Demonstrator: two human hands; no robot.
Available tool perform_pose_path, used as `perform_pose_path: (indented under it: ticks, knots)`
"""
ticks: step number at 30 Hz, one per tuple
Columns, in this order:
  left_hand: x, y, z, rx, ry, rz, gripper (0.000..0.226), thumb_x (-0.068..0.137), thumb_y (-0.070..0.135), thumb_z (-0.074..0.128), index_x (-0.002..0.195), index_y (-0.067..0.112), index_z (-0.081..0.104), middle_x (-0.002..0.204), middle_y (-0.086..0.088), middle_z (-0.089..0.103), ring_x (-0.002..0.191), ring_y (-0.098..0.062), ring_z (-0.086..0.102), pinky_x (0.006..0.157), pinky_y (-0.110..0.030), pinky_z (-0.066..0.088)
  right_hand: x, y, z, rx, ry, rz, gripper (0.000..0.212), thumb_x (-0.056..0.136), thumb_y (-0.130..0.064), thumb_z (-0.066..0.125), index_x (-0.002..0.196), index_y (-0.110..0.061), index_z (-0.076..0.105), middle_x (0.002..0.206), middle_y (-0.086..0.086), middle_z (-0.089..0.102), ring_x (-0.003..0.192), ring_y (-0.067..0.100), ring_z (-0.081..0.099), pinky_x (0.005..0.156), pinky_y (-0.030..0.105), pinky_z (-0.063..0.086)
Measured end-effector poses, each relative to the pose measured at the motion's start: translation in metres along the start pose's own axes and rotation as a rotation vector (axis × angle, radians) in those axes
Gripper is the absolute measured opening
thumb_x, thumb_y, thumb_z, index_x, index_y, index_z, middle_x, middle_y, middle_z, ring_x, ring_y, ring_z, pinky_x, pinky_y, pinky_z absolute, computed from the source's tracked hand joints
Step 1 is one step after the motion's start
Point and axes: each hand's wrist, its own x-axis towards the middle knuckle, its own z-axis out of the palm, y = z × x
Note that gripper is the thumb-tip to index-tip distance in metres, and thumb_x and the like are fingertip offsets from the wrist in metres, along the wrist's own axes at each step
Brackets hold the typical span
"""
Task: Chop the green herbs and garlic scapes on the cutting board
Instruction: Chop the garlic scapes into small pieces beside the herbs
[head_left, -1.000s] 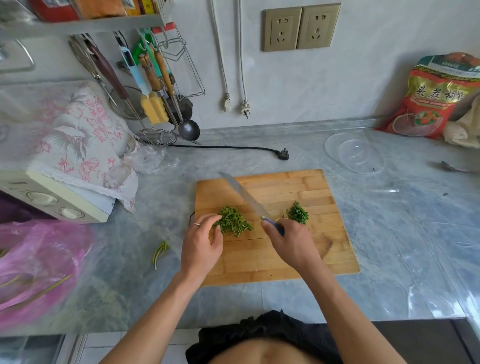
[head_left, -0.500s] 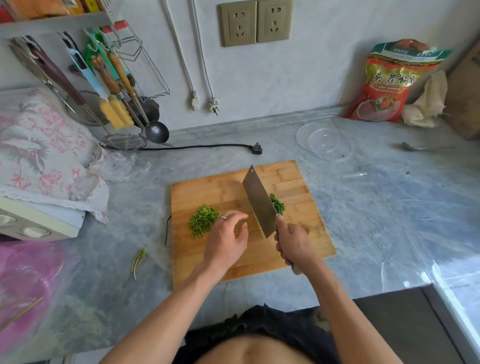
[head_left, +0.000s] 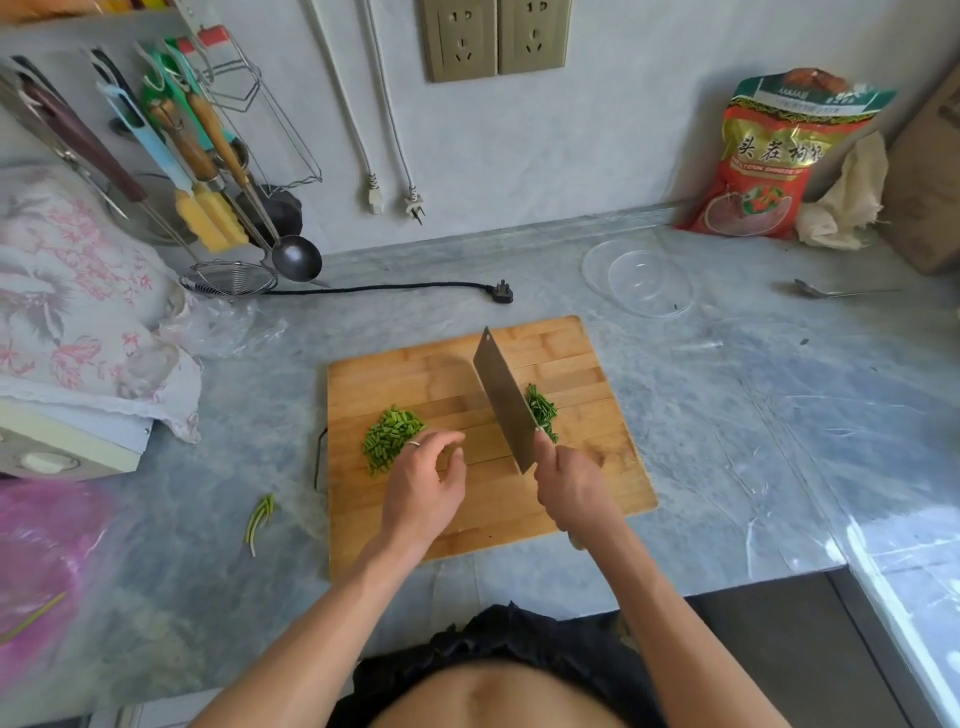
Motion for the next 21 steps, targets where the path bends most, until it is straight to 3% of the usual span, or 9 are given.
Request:
perform_pose_path:
  ticks: [2,6,10,13,16,21]
  knots:
    - [-0.002,-0.003,0.000,-0.011,0.016,-0.026,0.023,0.094,0.012,0.062,0.115,0.012,0.070,0.114,0.004,0.068,0.107,-0.006,0.061,0.091,-0.009,0.044,0.003,0.000,-0.004,-0.015,0.022,0.007,0.062,0.104,-0.048,0.023,0.067,-0.008,0.055,0.071,0.014,0.065,0.059,0.023,0.058,0.062,0.037,0.051]
    - [-0.004,-0.010,0.000,-0.027,0.146,-0.110,0.023,0.093,0.011,0.062,0.115,0.013,0.069,0.119,0.004,0.064,0.115,-0.010,0.057,0.099,-0.023,0.047,0.001,-0.012,0.008,-0.095,-0.020,-0.042,0.061,0.105,-0.045,0.025,0.085,0.001,0.060,0.082,0.018,0.064,0.074,0.031,0.060,0.066,0.034,0.045]
    - [-0.005,-0.030,-0.010,0.038,0.321,-0.254,0.031,0.097,0.022,0.056,0.126,0.012,0.061,0.131,-0.003,0.058,0.122,-0.019,0.053,0.103,-0.032,0.043,-0.007,-0.028,0.027,-0.276,-0.040,-0.107,0.051,0.103,-0.049,0.027,0.074,-0.011,0.044,0.063,0.002,0.046,0.052,0.015,0.042,0.048,0.030,0.030]
    - [-0.006,-0.046,-0.021,0.095,0.284,-0.348,0.043,0.102,0.034,0.045,0.138,0.012,0.048,0.142,-0.010,0.050,0.134,-0.027,0.043,0.110,-0.042,0.038,-0.012,-0.036,0.039,-0.299,-0.041,-0.063,0.050,0.102,-0.053,0.025,0.086,-0.011,0.046,0.069,0.002,0.051,0.055,0.016,0.045,0.045,0.029,0.028]
    - [0.003,-0.060,-0.024,0.119,0.210,-0.431,0.054,0.104,0.042,0.036,0.147,0.010,0.040,0.151,-0.016,0.041,0.142,-0.031,0.034,0.116,-0.044,0.029,-0.021,-0.045,0.058,-0.291,-0.026,-0.046,0.046,0.102,-0.051,0.024,0.089,-0.011,0.044,0.079,0.010,0.060,0.063,0.024,0.050,0.053,0.032,0.035]
    - [0.017,-0.070,-0.022,0.317,0.152,-0.258,0.060,0.101,0.044,0.025,0.132,0.002,0.054,0.138,-0.019,0.055,0.135,-0.038,0.042,0.113,-0.053,0.031,-0.039,-0.064,0.090,-0.227,-0.061,-0.006,0.046,0.102,-0.053,0.026,0.090,-0.013,0.046,0.075,0.005,0.054,0.062,0.022,0.049,0.052,0.033,0.033]
